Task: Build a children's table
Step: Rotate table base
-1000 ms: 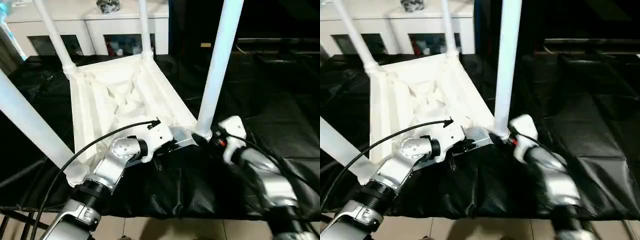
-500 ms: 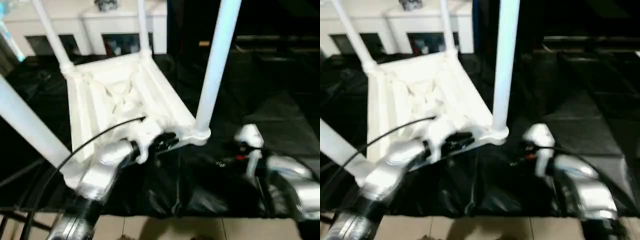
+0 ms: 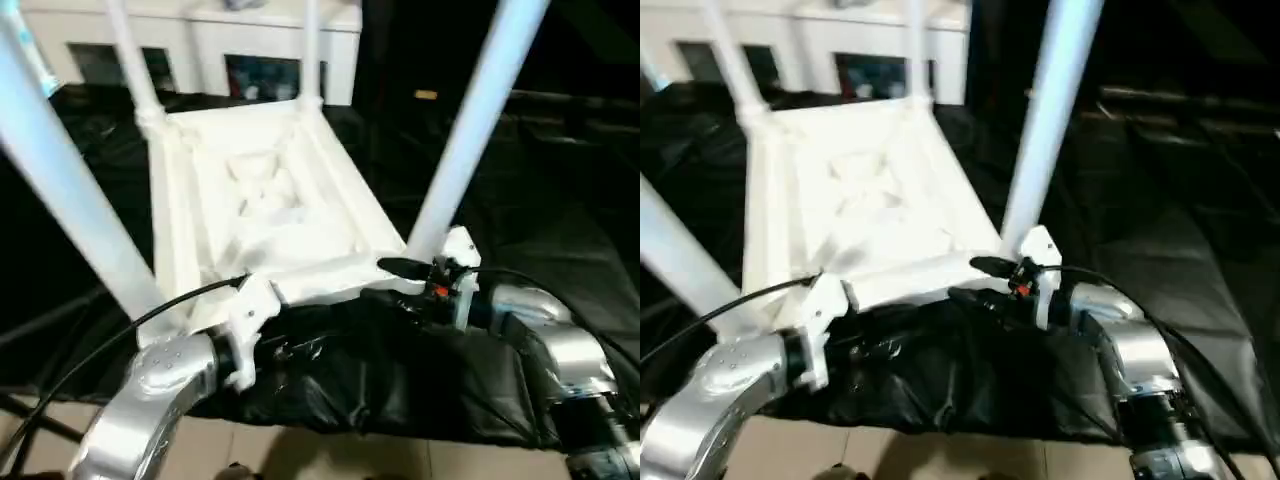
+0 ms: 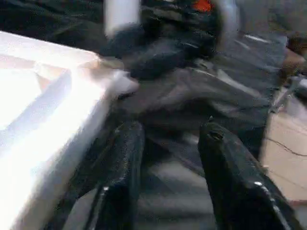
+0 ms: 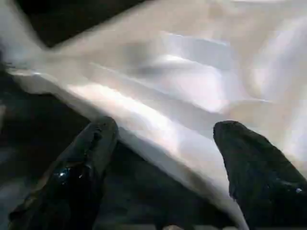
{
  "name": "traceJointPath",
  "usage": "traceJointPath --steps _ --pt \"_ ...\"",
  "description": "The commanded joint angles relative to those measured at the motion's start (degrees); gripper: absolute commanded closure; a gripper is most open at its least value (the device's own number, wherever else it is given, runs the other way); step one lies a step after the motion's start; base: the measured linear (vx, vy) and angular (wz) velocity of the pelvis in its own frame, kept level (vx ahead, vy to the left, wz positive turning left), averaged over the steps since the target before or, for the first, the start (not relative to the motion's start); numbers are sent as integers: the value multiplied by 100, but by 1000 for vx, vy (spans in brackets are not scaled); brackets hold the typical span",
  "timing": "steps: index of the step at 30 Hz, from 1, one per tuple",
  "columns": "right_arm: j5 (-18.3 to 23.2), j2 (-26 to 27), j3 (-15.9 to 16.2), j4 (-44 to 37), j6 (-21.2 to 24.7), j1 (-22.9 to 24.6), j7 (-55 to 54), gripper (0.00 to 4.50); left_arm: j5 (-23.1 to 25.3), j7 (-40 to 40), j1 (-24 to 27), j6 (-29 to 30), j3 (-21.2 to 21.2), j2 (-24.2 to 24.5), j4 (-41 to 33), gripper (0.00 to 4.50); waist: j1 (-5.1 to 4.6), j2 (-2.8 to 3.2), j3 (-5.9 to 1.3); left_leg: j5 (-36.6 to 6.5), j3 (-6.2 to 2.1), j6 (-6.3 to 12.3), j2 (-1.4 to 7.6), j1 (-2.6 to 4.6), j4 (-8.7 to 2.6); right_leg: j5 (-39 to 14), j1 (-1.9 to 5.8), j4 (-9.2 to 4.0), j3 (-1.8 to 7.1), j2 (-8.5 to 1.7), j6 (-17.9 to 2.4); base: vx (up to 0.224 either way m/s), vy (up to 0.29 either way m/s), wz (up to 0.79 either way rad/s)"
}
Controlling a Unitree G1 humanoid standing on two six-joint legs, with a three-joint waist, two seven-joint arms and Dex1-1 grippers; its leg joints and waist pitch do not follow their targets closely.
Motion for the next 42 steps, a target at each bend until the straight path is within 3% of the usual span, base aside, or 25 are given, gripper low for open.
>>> traceJointPath --steps 1,2,3,4,6,7,9,11,12,15,19,20,23,24,25,26,27,28,29,31,32,35,38,39,42 --pt "-156 21 -156 359 -230 -223 -256 86 -74 -13 210 177 161 129 -370 194 25 4 -288 -759 18 289 198 82 -395 -744 219 -377 221 -275 -1251 0 0 0" --pt "-306 71 -266 854 -419 -512 -642 86 -141 -111 605 233 405 396 -647 185 18 -95 -267 -802 14 270 208 55 -407 -787 218 -368 208 -296 -1273 0 0 0" --pt "-382 96 -322 1110 -512 -663 -849 86 -177 -168 805 263 539 539 -781 185 22 -62 -233 -1029 -8 200 185 19 -470 -1274 241 -403 196 -291 -1146 0 0 0" --pt "-509 129 -393 1472 -676 -885 -1213 86 -195 -307 1110 252 781 762 -915 174 30 -43 -245 -1125 6 139 200 81 -441 -1392 192 -411 207 -307 -1142 0 0 0" --pt "-562 139 -415 1650 -766 -992 -1386 86 -213 -362 1254 256 896 878 -981 156 19 -57 -214 -1231 10 52 188 80 -456 -1457 184 -426 221 -264 -1070 0 0 0" --pt "-580 146 -429 1727 -812 -1041 -1470 86 -210 -400 1318 237 955 932 -991 145 69 -41 -214 -1347 35 8 193 147 -446 -1374 135 -428 232 -241 -1032 0 0 0" --pt "-627 170 -496 2100 -1036 -1273 -1849 86 -212 -573 1626 175 1261 1183 -1037 136 73 -54 -231 -1269 22 -24 190 97 -456 -1224 177 -383 224 -247 -1005 0 0 0" --pt "-617 187 -534 2269 -1133 -1372 -1985 86 -239 -663 1762 173 1423 1307 -1046 111 79 -3 -255 -1158 31 -36 186 121 -435 -932 171 -351 227 -235 -1022 0 0 0" --pt "-617 187 -534 2269 -1133 -1372 -1985 86 -239 -663 1762 173 1423 1307 -1046 99 66 -30 -259 -1068 42 -27 180 107 -428 -714 189 -338 223 -219 -1044 0 0 0" --pt "-607 241 -736 2760 -1514 -1628 -2372 86 -415 -799 1972 61 1941 1620 -979 72 52 2 -292 -973 46 -5 158 96 -405 -465 209 -304 215 -221 -1144 0 0 0" --pt "-434 313 -926 2555 -1509 -1482 -2272 86 -623 -569 1372 -177 2242 1474 -542 47 76 25 -282 -1055 61 -10 160 117 -398 -403 207 -297 226 -199 -1188 0 0 0" --pt "-417 325 -934 2499 -1490 -1437 -2258 86 -657 -539 1271 -203 2251 1437 -485 42 75 74 -294 -1049 52 -53 158 121 -398 -314 215 -285 224 -200 -1199 0 0 0" --pt "-329 403 -820 1578 -1199 -749 -2189 86 -848 -493 602 -363 2155 1218 -87 11 89 91 -309 -877 42 -78 138 117 -381 75 252 -256 230 -186 -1163 0 0 0" --pt "-315 416 -797 1394 -1136 -610 -2202 86 -860 -504 504 -392 2125 1194 -20 5 100 171 -326 -864 27 -99 134 119 -375 145 256 -229 224 -193 -1182 0 0 0" --pt "-301 425 -757 1232 -1123 -458 -2236 86 -891 -524 406 -422 2087 1190 48 1 73 97 -335 -837 33 -87 134 106 -375 227 274 -238 218 -191 -1191 0 0 0" --pt "-328 412 -717 1051 -1121 -277 -2303 86 -932 -521 238 -440 2020 1132 134 1 83 238 -347 -888 13 -105 122 105 -370 145 280 -228 217 -210 -1207 0 0 0" --pt "-328 412 -717 1051 -1121 -277 -2303 86 -932 -521 238 -440 2020 1132 134 1 42 144 -336 -1013 30 -94 122 95 -375 -65 290 -272 219 -205 -1188 0 0 0" --pt "-360 396 -715 910 -1063 -120 -2392 86 -993 -513 64 -445 1959 1049 209 1 29 192 -324 -1122 14 -115 121 72 -388 -325 297 -280 224 -221 -1191 0 0 0" --pt "-454 323 -677 691 -1014 102 -2462 86 -1101 -534 -161 -426 1881 921 282 1 31 255 -317 -1231 22 -139 123 104 -387 -480 270 -315 229 -213 -1165 0 0 0" --pt "-518 249 -645 474 -915 297 -2489 86 -1214 -580 -351 -367 1802 813 333 1 43 216 -291 -1479 29 -177 118 114 -398 -964 262 -371 244 -214 -1087 0 0 0" --pt "-573 168 -620 261 -832 471 -2458 86 -1326 -656 -567 -320 1677 704 427 1 50 252 -292 -1496 24 -192 117 124 -392 -1021 257 -359 249 -215 -1076 0 0 0" --pt "-558 151 -636 44 -648 604 -2447 86 -1292 -716 -825 -385 1461 572 635 1 43 245 -299 -1470 20 -148 105 106 -390 -1172 274 -384 250 -207 -1013 0 0 0" --pt "-793 242 -538 135 -490 556 -2685 86 -1018 -742 -1188 -697 1091 406 1117 1 6 284 -315 -1350 10 -145 85 82 -378 -1365 280 -407 250 -214 -903 0 0 0" --pt "-837 263 -502 201 -494 516 -2716 86 -981 -745 -1254 -739 1029 362 1191 1 -23 323 -336 -1277 6 -167 93 84 -367 -1244 279 -397 250 -215 -927 0 0 0" --pt "-1028 362 -287 531 -509 289 -2913 86 -965 -729 -1576 -780 774 123 1434 1 -68 345 -360 -1189 9 -169 86 86 -348 -893 279 -356 233 -199 -1101 0 0 0"
